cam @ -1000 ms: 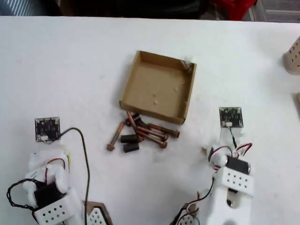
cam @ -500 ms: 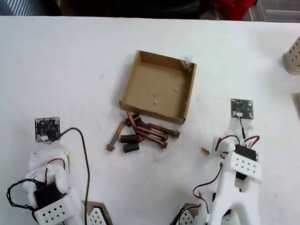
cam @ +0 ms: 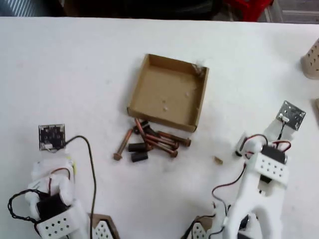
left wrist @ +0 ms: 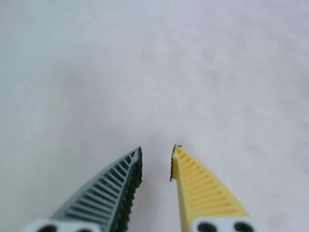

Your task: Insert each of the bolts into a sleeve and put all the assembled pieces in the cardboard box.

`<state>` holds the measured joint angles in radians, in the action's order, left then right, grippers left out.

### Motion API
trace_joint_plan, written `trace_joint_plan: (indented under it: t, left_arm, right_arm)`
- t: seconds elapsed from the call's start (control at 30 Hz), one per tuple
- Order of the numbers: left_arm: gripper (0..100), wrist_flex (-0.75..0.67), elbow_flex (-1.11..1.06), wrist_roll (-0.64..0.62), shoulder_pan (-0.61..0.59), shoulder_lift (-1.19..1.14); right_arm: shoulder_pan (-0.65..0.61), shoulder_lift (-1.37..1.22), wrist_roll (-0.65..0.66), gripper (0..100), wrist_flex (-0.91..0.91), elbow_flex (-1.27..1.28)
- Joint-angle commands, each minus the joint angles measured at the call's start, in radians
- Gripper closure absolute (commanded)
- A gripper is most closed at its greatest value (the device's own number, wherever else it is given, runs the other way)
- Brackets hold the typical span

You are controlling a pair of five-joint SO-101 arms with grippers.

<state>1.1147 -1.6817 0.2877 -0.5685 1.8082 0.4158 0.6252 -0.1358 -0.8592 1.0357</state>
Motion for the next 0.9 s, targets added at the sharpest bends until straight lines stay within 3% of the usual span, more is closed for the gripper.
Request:
trace_joint_plan:
  t: [0.0, 0.23, 0.57, 0.87]
  left_arm:
    - [87, -0.031, 0.008, 0.005, 0.024, 0.013]
    - [87, -0.029, 0.006, 0.005, 0.024, 0.013]
    - [87, -0.026, 0.006, 0.005, 0.019, 0.013]
    - [87, -0.026, 0.006, 0.005, 0.019, 0.013]
  right_arm:
    - [-0.013, -0.130, -0.083, 88.5, -0.007, -0.107]
    - [0.012, -0.360, -0.084, 88.6, 0.001, -0.193]
    - [-0.076, -0.598, -0.015, 88.6, 0.012, -0.307]
    - [-0.070, -0.644, 0.028, 92.6, -0.041, -0.362]
